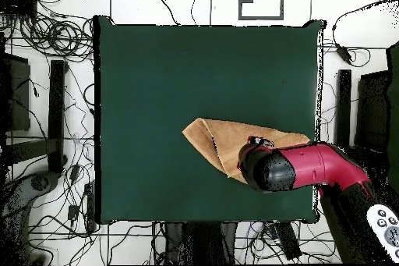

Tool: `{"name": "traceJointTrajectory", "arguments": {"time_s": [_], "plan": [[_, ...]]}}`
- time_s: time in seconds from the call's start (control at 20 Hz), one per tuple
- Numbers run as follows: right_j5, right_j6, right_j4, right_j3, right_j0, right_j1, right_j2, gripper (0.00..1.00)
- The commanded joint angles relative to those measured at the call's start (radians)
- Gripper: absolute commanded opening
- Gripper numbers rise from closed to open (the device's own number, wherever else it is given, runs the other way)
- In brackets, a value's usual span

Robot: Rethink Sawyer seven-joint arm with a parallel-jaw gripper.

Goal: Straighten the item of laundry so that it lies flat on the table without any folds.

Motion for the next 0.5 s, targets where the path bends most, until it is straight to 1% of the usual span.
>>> {"name": "traceJointTrajectory", "arguments": {"time_s": [0.05, 0.25, 0.4, 0.5], "plan": [[-0.079, 0.219, -0.035, -0.122, 0.092, 0.179, -0.100, 1.00], [-0.167, 0.343, 0.022, -0.172, 0.127, 0.222, -0.159, 1.00], [-0.175, 0.438, 0.090, -0.200, 0.169, 0.217, -0.213, 1.00], [-0.180, 0.482, 0.138, -0.219, 0.194, 0.212, -0.247, 1.00]]}}
